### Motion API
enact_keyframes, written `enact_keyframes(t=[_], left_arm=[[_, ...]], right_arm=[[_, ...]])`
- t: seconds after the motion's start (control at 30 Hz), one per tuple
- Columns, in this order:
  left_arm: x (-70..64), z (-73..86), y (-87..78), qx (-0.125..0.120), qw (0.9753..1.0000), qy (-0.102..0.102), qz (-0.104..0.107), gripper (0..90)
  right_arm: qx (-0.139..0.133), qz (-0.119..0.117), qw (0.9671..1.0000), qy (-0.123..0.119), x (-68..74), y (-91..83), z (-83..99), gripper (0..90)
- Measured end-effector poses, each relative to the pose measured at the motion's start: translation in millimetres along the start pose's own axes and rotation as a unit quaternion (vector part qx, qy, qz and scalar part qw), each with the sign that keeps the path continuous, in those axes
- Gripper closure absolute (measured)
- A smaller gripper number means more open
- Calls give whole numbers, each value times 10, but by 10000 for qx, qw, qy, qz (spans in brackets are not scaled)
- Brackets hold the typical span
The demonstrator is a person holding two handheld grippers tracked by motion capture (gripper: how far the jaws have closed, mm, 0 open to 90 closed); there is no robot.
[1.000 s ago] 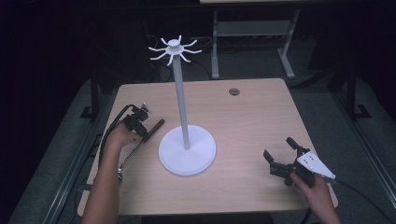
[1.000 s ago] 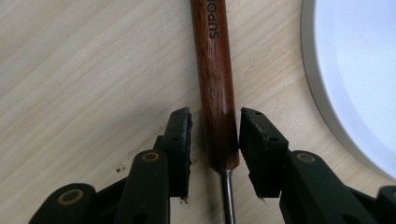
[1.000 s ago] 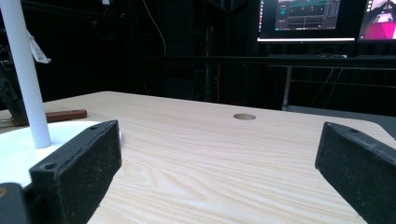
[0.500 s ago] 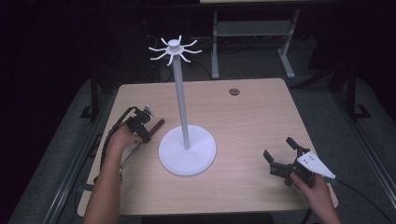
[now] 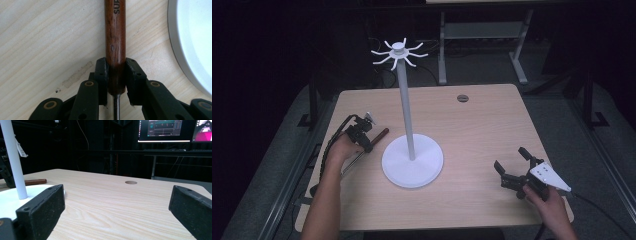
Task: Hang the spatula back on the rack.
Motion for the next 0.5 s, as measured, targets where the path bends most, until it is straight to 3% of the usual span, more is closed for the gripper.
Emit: enact_keyframes(t=[0.33, 0.5], left_arm=[[7, 5, -103, -244, 9997, -25, 70, 733], [-25, -19, -201, -525, 9985, -108, 148, 734]], right_arm=[[2, 1, 10000, -2, 1, 0, 0, 0], [1, 1, 10000, -5, 1, 0, 0, 0]])
Point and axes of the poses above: each handheld gripper's, and its own axes: y roughly forward along the jaws, z roughly out of its underside, x roughly to its left, the point moved 9 cm from there along y, roughly forward along the jaws, and after that the axes turned 1 degree about -y, right-handed, at the moved point
